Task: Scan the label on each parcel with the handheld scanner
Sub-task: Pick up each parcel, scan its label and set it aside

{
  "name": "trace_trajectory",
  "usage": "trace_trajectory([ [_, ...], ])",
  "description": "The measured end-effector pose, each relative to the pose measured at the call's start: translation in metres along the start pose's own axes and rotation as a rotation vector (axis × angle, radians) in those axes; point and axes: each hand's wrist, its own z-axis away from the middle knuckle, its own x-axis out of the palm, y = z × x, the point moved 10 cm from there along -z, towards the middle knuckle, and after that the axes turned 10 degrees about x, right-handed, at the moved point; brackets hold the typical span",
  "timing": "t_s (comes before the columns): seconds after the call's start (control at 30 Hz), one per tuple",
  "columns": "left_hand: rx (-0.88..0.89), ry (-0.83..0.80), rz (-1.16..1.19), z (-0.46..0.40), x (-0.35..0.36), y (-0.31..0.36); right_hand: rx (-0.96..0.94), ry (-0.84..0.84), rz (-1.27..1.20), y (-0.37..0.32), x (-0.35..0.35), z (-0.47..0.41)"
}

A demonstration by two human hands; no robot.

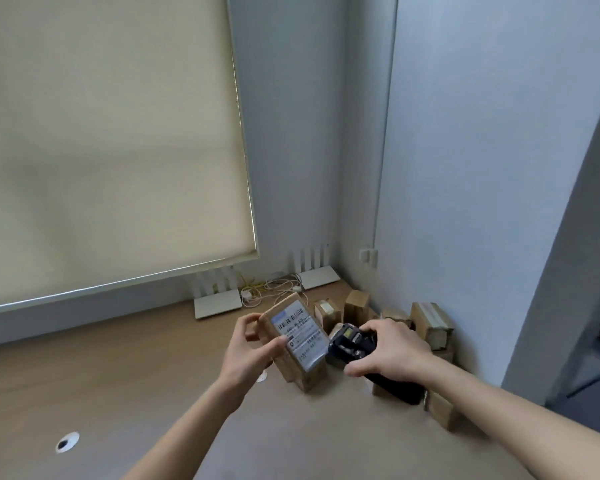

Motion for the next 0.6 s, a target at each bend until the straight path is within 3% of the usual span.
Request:
trace_trajectory([
  [0.6, 0.139, 0.185, -0.157, 0.038, -0.037, 0.079, -0.085, 0.009, 0.227, -0.05, -0.036, 0.04],
])
